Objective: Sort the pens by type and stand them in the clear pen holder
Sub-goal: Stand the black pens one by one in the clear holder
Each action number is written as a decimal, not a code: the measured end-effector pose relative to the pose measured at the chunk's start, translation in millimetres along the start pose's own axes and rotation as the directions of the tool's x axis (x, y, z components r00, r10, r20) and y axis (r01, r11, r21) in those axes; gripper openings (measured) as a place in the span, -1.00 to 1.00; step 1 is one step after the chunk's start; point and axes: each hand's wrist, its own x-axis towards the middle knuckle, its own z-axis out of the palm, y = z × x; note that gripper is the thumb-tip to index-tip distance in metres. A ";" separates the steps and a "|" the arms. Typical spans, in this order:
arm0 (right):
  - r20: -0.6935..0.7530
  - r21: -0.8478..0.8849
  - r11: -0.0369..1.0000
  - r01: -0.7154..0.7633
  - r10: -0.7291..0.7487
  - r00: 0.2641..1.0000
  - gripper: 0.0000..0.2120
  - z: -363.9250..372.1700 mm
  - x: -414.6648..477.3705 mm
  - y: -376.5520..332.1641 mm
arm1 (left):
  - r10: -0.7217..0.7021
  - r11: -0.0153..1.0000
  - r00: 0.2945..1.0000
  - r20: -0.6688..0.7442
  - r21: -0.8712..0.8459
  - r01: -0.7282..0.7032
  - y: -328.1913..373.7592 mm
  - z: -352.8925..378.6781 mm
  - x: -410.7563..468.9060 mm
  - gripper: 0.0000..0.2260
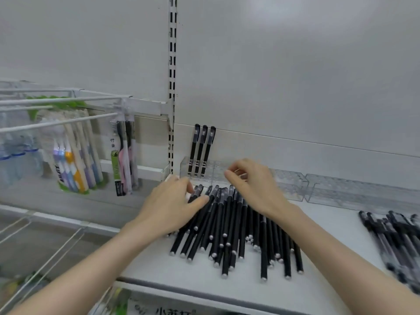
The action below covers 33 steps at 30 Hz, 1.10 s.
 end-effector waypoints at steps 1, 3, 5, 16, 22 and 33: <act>0.037 -0.010 1.000 0.013 -0.013 0.999 -0.87 0.6 -5.9 2.1 | -0.031 0.999 0.999 0.019 0.010 0.031 2.2 2.8 -6.4 -0.59; 0.097 -0.032 0.999 0.039 -0.036 0.995 -0.83 2.3 -15.3 5.0 | -0.098 0.995 0.994 0.046 0.012 0.098 4.3 8.5 -15.7 -0.46; 0.160 -0.030 0.998 0.050 -0.045 0.986 -0.79 4.4 -22.5 5.7 | -0.146 0.989 0.988 0.055 -0.004 0.146 5.0 13.3 -19.2 -0.41; 0.252 -0.049 0.998 0.047 -0.034 0.967 -0.64 9.6 -31.1 7.7 | -0.255 0.939 0.954 0.155 -0.194 0.283 2.1 10.8 -4.4 -0.47; 0.266 -0.052 0.998 0.029 -0.014 0.964 -0.65 7.7 -31.8 6.7 | -0.251 0.902 0.943 0.217 -0.301 0.309 -8.1 6.8 2.8 -0.70; 0.270 -0.015 0.999 0.033 -0.028 0.963 -0.71 5.2 -31.5 4.2 | -0.228 0.735 0.924 0.306 -0.569 0.370 -7.2 -1.5 -6.9 -0.82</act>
